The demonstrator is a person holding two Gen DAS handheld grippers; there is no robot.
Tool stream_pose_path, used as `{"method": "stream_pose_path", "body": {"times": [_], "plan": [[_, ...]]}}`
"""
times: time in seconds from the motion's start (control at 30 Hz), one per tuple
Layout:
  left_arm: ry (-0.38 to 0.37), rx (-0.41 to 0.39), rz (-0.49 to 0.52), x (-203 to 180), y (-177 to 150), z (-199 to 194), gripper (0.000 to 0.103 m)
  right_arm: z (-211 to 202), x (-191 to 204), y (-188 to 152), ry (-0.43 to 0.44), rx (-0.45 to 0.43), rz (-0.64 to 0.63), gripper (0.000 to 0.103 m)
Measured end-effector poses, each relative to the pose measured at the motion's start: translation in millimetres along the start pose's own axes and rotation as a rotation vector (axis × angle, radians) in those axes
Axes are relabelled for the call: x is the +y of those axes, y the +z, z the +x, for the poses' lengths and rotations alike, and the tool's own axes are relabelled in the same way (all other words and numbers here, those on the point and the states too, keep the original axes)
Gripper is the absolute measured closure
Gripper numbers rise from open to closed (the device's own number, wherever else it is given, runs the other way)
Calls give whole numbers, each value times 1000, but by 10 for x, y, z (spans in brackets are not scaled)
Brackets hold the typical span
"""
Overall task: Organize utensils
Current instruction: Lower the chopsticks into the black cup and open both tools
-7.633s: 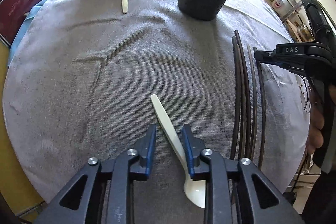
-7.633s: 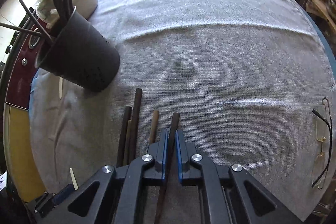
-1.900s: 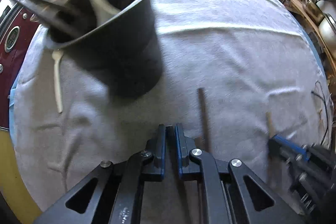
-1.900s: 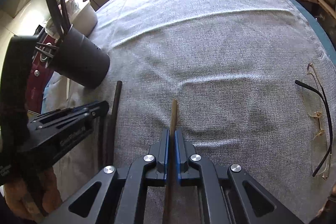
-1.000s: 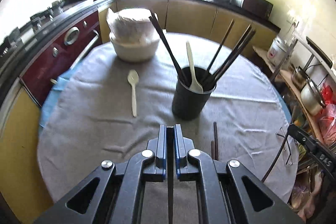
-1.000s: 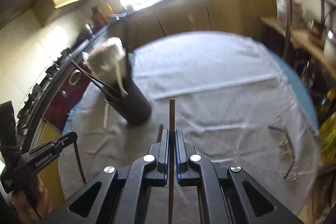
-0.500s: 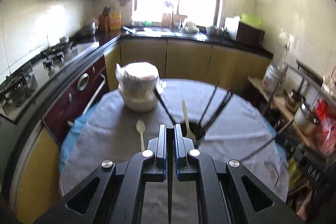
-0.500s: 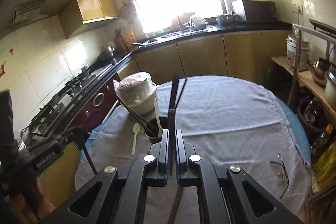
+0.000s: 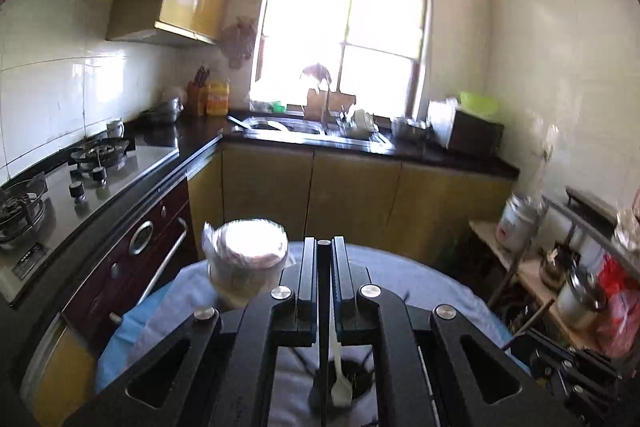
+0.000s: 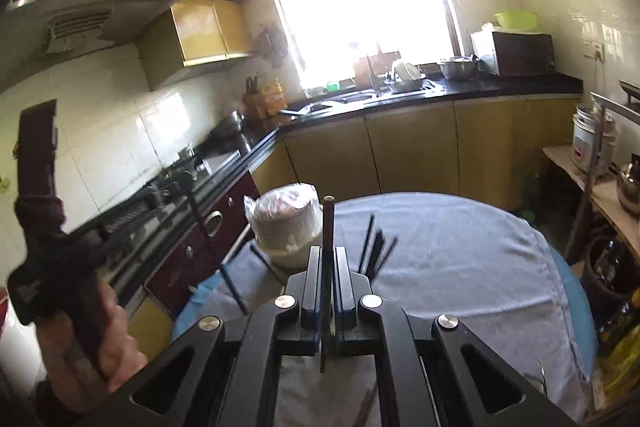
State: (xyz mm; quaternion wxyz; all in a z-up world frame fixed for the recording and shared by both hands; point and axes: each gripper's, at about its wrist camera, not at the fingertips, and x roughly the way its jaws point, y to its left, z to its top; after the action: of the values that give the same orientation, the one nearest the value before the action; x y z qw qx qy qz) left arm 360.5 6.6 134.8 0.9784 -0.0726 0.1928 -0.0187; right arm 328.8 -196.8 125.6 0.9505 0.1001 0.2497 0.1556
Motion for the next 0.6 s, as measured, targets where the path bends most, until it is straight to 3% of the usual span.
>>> {"method": "stream_pose_path", "body": {"times": [0.17, 0.33, 0.6], "plan": [[-4, -36, -61, 65, 26, 271, 97, 301, 31, 198, 16, -4, -17, 98], [-20, -49, -91, 102, -119, 537, 97, 638, 19, 149, 8, 27, -23, 98], [-20, 38, -76, 148, -543, 840, 97, 1005, -153, -174, -16, 95, -5, 98]]}}
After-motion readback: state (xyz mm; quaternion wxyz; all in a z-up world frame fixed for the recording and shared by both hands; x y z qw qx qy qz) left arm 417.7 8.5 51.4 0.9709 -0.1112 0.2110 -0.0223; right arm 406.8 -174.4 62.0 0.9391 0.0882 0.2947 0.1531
